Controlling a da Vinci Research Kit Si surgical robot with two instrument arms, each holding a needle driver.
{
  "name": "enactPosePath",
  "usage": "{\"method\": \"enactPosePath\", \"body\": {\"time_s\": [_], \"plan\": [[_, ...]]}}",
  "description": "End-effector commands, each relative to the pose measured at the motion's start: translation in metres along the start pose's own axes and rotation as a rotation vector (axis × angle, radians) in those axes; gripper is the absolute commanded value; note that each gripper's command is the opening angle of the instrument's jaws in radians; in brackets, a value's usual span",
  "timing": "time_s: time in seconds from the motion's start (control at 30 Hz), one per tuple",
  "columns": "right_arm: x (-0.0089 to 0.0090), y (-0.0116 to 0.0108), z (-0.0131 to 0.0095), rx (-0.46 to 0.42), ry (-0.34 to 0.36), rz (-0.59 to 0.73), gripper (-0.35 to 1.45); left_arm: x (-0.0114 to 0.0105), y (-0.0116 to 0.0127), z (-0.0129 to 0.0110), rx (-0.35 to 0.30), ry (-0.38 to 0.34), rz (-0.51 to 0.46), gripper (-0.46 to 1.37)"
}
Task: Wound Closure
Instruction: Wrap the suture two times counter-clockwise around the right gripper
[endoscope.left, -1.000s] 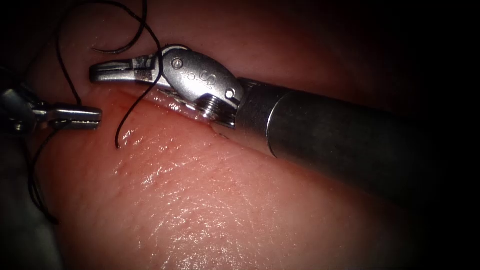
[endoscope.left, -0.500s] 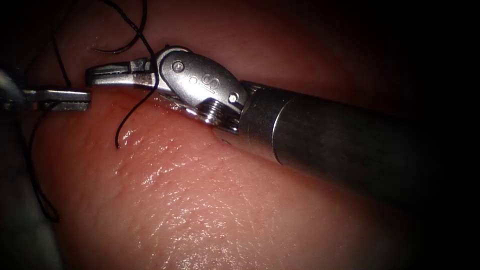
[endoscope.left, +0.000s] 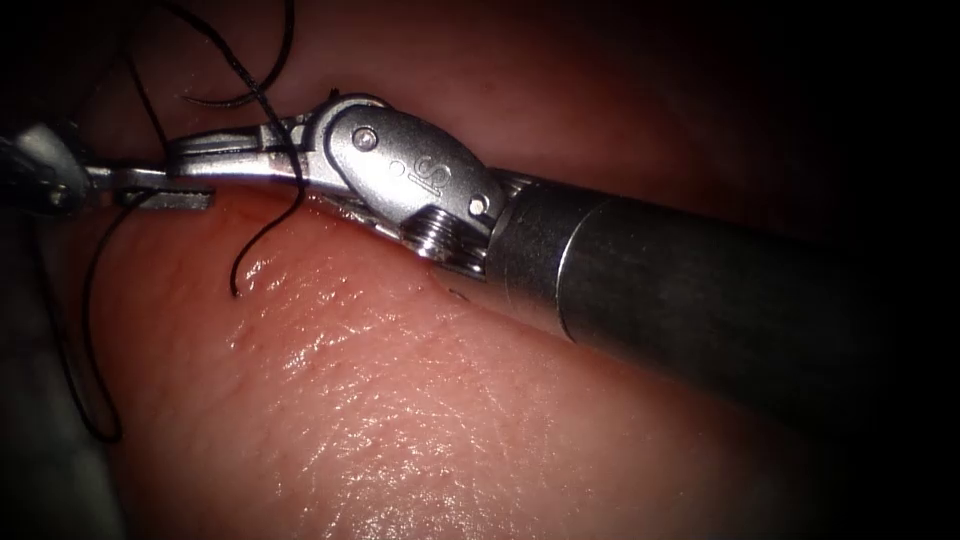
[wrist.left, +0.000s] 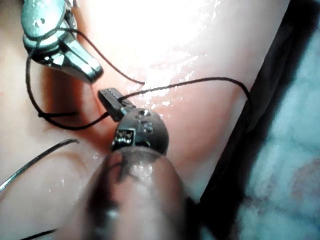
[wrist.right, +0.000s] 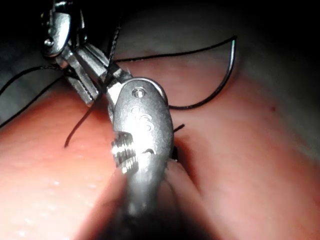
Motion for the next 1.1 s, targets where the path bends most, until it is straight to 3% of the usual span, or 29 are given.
{"method": "enactPosePath", "body": {"time_s": [0.03,0.83,0.9,1.03,1.1], "plan": [[-0.0001,0.0,0.0001,-0.004,0.006,0.0,-0.35,0.0003,0.0001,0.0003,-0.008,-0.006,0.009,-0.35],[0.0007,0.0016,0.0026,-0.089,0.011,0.004,-0.31,0.003,0.001,0.0016,-0.007,-0.02,0.086,-0.35],[0.0006,0.0017,0.0028,-0.091,0.01,0.004,-0.21,0.0031,0.001,0.0018,-0.009,-0.021,0.086,-0.35],[0.0006,0.002,0.0035,-0.1,0.007,0.005,0.16,0.0032,0.001,0.0019,-0.008,-0.022,0.086,-0.35],[0.0007,0.0024,0.0039,-0.128,-0.009,0.006,0.71,0.0032,0.001,0.0019,-0.008,-0.022,0.086,-0.35]]}}
